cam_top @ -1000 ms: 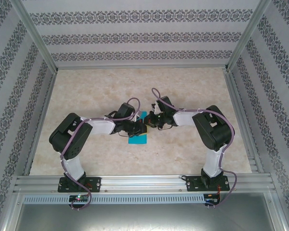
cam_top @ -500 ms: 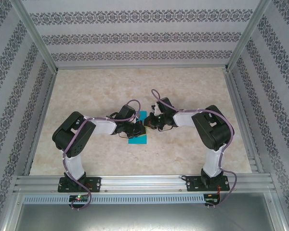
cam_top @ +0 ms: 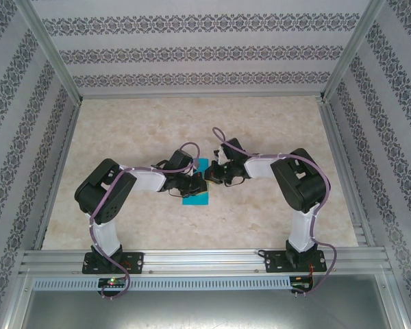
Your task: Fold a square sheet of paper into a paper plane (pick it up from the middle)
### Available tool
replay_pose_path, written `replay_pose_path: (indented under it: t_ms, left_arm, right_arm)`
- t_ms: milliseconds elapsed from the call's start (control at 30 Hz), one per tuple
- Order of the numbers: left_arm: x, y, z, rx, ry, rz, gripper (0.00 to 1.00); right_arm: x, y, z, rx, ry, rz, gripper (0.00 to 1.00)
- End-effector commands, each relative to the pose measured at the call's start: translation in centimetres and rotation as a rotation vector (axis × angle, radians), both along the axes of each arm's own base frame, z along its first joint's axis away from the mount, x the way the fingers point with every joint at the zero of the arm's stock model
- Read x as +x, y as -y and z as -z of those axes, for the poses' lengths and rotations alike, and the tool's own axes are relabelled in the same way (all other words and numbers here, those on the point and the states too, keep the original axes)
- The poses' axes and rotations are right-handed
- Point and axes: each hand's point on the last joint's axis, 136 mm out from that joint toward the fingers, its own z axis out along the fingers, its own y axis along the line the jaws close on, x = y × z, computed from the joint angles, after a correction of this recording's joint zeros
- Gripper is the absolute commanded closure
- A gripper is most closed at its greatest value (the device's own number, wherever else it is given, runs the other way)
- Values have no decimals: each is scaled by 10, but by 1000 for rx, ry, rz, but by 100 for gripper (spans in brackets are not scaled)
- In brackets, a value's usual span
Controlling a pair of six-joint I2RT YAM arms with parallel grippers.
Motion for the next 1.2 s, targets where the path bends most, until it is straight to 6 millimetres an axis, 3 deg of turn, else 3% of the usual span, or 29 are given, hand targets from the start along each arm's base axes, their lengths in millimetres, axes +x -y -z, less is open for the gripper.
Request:
replay_pose_path:
  t_ms: [0, 433, 700, 833, 933, 1033, 1167]
  left_arm:
    - [-38, -23, 40, 131, -189, -11, 100]
    - [-47, -26, 50, 141, -237, -9, 100]
    - [-47, -26, 50, 141, -237, -6, 100]
    - [-44, -24, 47, 138, -224, 6, 100]
    - [-34, -19, 35, 137, -190, 26, 100]
    - [-12, -9, 6, 89, -107, 41, 99]
    - [17, -10, -33, 66, -4, 34, 90]
  right_arm:
    - [21, 8, 7, -52, 39, 17, 100]
    - [72, 15, 5, -65, 81, 64, 100]
    - [93, 20, 8, -93, 83, 82, 100]
    - [101, 21, -5, -76, 110, 89, 100]
    - [101, 23, -29, -63, 148, 93, 100]
    - [93, 28, -50, -51, 181, 98, 100]
    - [71, 39, -60, -41, 186, 121, 100]
